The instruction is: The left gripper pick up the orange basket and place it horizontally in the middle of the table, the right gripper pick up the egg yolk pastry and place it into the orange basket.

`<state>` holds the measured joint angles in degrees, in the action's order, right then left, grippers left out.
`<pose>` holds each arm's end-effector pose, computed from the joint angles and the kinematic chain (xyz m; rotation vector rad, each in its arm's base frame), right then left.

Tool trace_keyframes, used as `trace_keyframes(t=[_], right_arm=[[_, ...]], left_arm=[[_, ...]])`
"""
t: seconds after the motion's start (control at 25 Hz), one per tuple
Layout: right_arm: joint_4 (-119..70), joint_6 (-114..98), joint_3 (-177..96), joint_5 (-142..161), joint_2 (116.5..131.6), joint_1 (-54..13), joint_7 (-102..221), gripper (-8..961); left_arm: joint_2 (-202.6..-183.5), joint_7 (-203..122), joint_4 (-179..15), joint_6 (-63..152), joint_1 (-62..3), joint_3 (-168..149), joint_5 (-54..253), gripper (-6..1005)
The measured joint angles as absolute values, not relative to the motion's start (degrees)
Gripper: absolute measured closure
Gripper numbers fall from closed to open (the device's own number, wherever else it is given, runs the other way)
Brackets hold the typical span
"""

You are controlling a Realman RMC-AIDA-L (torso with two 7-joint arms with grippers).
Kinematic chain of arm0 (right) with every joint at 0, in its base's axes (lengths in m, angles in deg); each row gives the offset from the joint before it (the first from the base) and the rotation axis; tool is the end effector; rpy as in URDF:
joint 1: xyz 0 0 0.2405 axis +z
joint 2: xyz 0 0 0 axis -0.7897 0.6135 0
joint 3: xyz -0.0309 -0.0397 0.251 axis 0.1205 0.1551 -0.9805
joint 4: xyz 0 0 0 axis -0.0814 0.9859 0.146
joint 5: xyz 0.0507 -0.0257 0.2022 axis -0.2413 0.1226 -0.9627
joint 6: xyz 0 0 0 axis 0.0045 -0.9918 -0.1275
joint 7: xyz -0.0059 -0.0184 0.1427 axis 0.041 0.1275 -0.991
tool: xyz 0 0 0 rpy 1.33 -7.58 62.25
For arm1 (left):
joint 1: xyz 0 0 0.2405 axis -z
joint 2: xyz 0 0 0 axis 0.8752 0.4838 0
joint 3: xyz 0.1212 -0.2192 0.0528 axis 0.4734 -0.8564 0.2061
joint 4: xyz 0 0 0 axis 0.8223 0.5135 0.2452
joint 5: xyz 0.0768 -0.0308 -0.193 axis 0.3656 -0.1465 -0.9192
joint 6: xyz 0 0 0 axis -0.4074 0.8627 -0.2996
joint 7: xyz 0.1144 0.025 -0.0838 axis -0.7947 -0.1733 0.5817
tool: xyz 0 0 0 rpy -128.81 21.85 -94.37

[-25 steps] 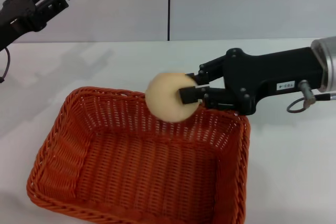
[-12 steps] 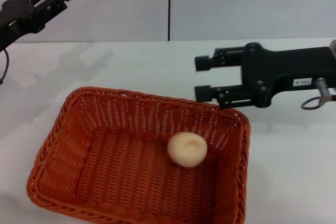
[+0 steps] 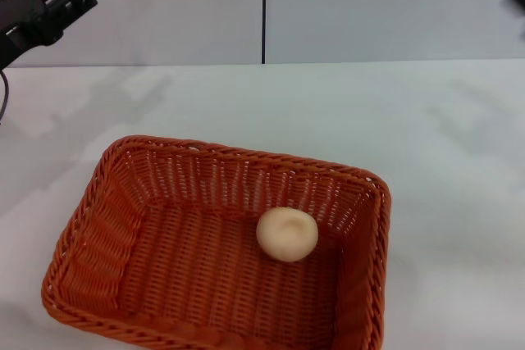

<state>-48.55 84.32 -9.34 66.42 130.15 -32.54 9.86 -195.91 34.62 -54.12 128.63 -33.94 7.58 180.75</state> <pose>0.2730 0.2918 0.0619 -2.0075 0.2191 1.3231 -0.2821 0.3346 0.0666 -2.0955 -0.6966 -1.2614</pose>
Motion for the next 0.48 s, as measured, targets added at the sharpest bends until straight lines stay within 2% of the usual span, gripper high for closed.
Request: trace_keyframes(t=[0.24,0.48], right_arm=[[-34.53,85.37,-16.42,49.25,130.27,-36.56,26.92,248],[-28.14,85.33,-21.62,43.24,130.34,-37.52,32.39,249]], left_arm=[[-195.93,29.6,-57.39,127.98,-35.16,6.82,174.04,321],[-196.06,15.91,-67.85,128.09,-36.72,1.79,161.99,320]])
